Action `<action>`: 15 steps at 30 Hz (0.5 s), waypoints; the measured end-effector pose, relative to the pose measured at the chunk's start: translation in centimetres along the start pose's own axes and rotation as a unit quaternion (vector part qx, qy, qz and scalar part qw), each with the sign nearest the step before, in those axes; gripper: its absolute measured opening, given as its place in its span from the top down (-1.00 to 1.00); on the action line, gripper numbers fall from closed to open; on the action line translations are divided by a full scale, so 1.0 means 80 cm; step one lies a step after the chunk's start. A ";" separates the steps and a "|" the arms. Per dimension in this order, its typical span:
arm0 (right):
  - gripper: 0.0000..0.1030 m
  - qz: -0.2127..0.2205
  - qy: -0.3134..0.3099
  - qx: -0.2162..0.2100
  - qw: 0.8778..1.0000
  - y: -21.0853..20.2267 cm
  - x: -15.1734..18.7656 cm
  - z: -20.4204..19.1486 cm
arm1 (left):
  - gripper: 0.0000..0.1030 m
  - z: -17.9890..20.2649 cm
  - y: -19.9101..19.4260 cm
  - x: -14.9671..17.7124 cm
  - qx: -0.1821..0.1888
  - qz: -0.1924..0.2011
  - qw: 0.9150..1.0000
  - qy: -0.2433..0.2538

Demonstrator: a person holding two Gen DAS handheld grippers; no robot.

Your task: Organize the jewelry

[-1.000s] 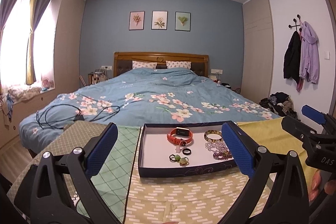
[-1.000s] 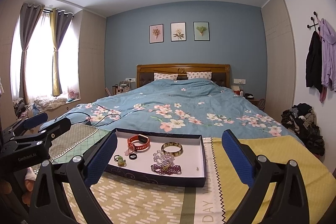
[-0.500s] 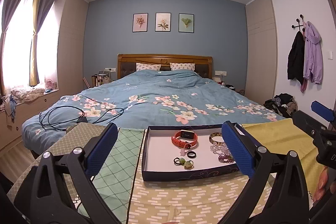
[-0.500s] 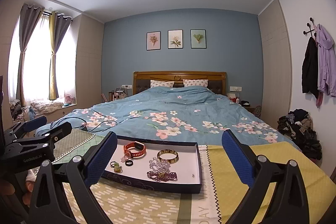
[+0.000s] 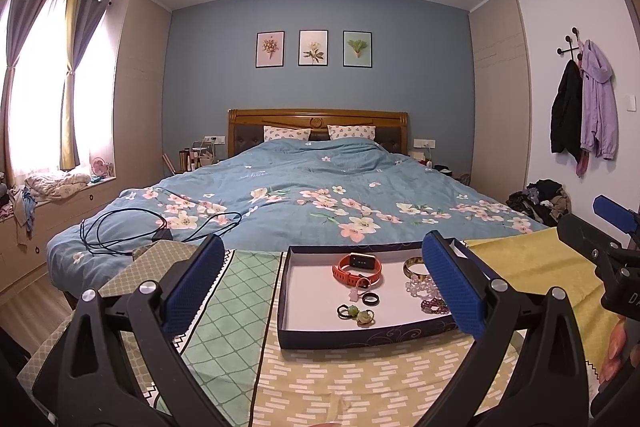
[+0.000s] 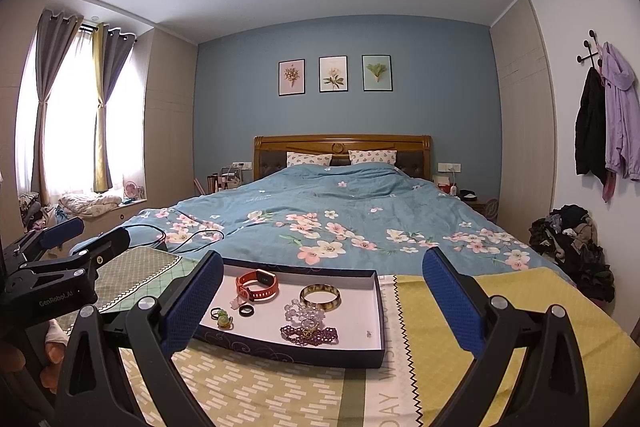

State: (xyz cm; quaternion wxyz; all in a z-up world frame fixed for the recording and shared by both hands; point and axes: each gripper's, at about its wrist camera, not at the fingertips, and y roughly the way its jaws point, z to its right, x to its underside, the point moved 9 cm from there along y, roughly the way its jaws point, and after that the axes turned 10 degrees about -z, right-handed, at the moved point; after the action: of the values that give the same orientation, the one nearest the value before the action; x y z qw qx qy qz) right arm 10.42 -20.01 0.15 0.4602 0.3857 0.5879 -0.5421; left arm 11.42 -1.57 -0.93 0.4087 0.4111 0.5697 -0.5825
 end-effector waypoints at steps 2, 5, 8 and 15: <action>-0.87 -0.001 0.000 -0.001 1.000 0.000 0.000 -0.001 | -0.89 -0.001 -0.001 0.000 -0.001 0.001 1.000 0.001; -0.87 -0.002 0.002 -0.001 1.000 0.000 0.001 0.001 | -0.89 0.000 -0.002 -0.001 -0.001 0.001 1.000 0.001; -0.87 -0.002 0.002 -0.002 1.000 0.000 0.000 0.001 | -0.89 0.000 -0.001 0.000 -0.001 0.001 1.000 0.001; -0.87 -0.002 0.002 -0.002 1.000 0.001 0.001 0.001 | -0.89 0.000 -0.003 -0.001 -0.001 0.000 1.000 0.001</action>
State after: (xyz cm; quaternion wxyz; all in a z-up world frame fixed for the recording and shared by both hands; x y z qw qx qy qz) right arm 10.46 -20.10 0.07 0.4583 0.3847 0.5910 -0.5410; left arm 11.22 -1.59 -0.75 0.4088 0.4114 0.5705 -0.5815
